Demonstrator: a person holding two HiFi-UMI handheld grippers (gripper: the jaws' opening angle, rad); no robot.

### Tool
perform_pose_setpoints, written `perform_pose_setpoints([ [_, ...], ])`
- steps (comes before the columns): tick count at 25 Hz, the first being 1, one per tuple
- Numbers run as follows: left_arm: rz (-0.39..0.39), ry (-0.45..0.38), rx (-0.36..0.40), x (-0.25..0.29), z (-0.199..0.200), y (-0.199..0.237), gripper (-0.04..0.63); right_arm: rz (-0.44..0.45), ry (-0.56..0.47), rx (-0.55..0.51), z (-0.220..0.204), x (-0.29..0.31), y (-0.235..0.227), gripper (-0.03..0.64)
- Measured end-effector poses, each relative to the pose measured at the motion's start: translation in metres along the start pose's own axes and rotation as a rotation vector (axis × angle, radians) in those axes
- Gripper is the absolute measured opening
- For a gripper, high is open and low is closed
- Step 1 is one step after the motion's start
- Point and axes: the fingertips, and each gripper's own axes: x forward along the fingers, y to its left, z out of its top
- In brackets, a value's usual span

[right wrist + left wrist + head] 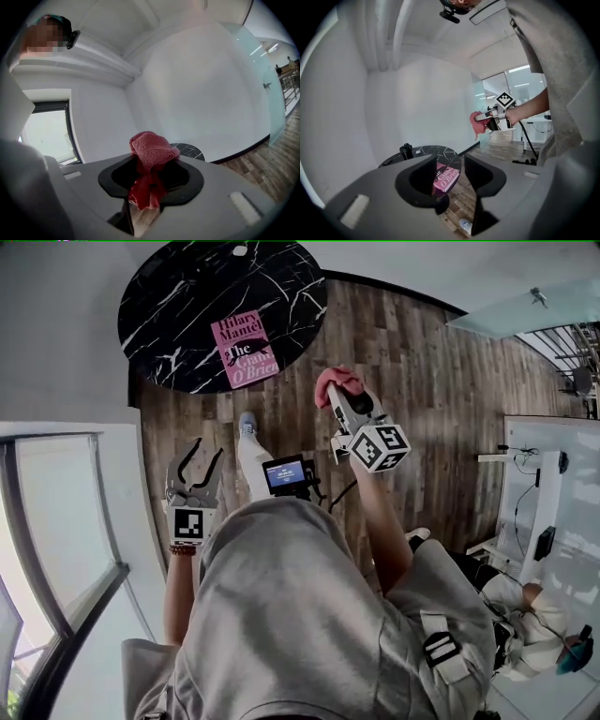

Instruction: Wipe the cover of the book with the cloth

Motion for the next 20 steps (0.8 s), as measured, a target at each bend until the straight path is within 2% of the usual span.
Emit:
perform_pose_setpoints([
  [3, -0.099, 0.070, 0.026, 0.057, -0.011, 0.020, 0.232, -0.016, 0.044, -0.007, -0.005, 0.060, -0.029, 0.158],
  [7, -0.284, 0.245, 0.045, 0.125, -0.043, 0.031, 0.316, 0.015, 0.119, -0.044, -0.013, 0.137, -0.059, 0.158],
  [10, -0.403, 0.369, 0.086, 0.168, -0.082, 0.034, 0.387, 0.062, 0.200, -0.129, -0.025, 0.188, -0.071, 0.158],
  [13, -0.434, 0.446, 0.110, 0.202, -0.122, 0.041, 0.397, 0.116, 0.297, -0.231, -0.046, 0.234, -0.072, 0.158],
  [14, -0.429, 0.458, 0.080, 0.212, -0.131, 0.044, 0.397, 0.130, 0.326, -0.258, -0.054, 0.247, -0.072, 0.160],
  [16, -0.433, 0.490, -0.030, 0.227, -0.147, 0.045, 0.400, 0.146, 0.384, -0.291, -0.071, 0.273, -0.076, 0.160],
  [18, -0.463, 0.550, -0.123, 0.239, -0.168, 0.043, 0.414, 0.151, 0.448, -0.290, -0.089, 0.298, -0.082, 0.158],
  [20, -0.488, 0.611, -0.141, 0.246, -0.189, 0.042, 0.417, 0.137, 0.512, -0.271, -0.107, 0.322, -0.089, 0.158],
])
